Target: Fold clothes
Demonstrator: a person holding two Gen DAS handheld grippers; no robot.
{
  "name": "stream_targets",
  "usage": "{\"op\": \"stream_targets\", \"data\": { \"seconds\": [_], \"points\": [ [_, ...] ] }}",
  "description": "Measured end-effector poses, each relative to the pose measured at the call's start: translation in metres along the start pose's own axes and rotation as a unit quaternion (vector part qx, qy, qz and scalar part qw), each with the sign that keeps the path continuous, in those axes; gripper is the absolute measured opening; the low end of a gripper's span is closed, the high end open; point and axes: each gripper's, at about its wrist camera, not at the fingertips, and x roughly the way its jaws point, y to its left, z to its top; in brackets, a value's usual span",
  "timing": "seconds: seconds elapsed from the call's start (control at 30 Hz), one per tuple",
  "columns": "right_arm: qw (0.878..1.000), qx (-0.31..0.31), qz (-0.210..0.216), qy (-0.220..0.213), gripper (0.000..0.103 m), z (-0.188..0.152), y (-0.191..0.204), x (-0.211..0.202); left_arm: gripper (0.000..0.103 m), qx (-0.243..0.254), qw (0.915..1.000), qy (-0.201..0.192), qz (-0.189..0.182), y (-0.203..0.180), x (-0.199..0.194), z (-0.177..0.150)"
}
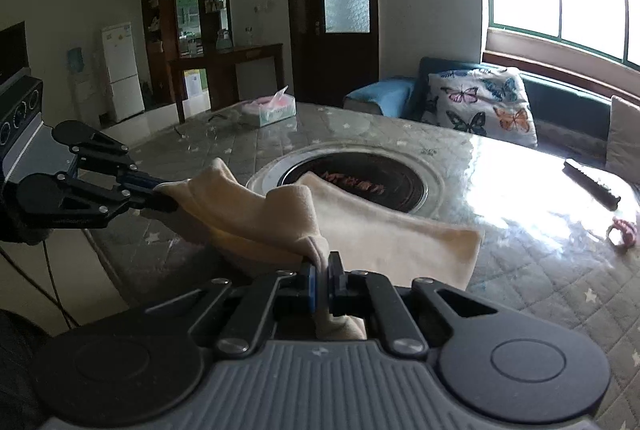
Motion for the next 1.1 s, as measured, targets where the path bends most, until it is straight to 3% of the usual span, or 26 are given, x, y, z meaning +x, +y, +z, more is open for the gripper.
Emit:
{"op": "stream_targets", "data": {
  "seconds": [0.2,0.4,0.53,0.63,0.7,0.8,0.83,0.93,1.1],
  "points": [
    [1.0,0.023,-0.019,-0.001,0.005,0.027,-0.032,0.039,0.009,-0.021,0.9996,0.01,0.016,0.031,0.059,0.025],
    [0.997,0.058,-0.046,0.032,0.005,0.042,-0.077,0.104,0.009,-0.041,0.9968,0.065,0.022,0.057,0.138,0.032],
    [0.992,0.088,-0.064,0.063,0.005,0.034,-0.099,0.15,0.012,-0.059,0.992,0.109,0.026,0.067,0.179,0.02],
    [0.988,0.103,-0.082,0.084,0.01,0.021,-0.108,0.175,0.022,-0.069,0.9893,0.124,0.033,0.07,0.19,0.012],
    [0.986,0.106,-0.093,0.09,0.019,0.016,-0.113,0.182,0.026,-0.073,0.9892,0.12,0.043,0.074,0.189,0.012],
    [0.986,0.111,-0.1,0.076,0.031,0.015,-0.116,0.175,0.041,-0.083,0.9878,0.116,0.062,0.082,0.184,0.014],
    [0.985,0.114,-0.11,0.067,0.031,0.017,-0.118,0.169,0.047,-0.087,0.9871,0.114,0.071,0.083,0.183,0.015],
    [0.983,0.124,-0.132,0.041,0.031,0.021,-0.118,0.151,0.048,-0.098,0.9867,0.101,0.081,0.089,0.175,0.02],
    [0.989,0.102,-0.101,0.035,0.031,0.029,-0.1,0.147,0.055,-0.096,0.9898,0.077,0.071,0.083,0.164,0.032]
  ]
}}
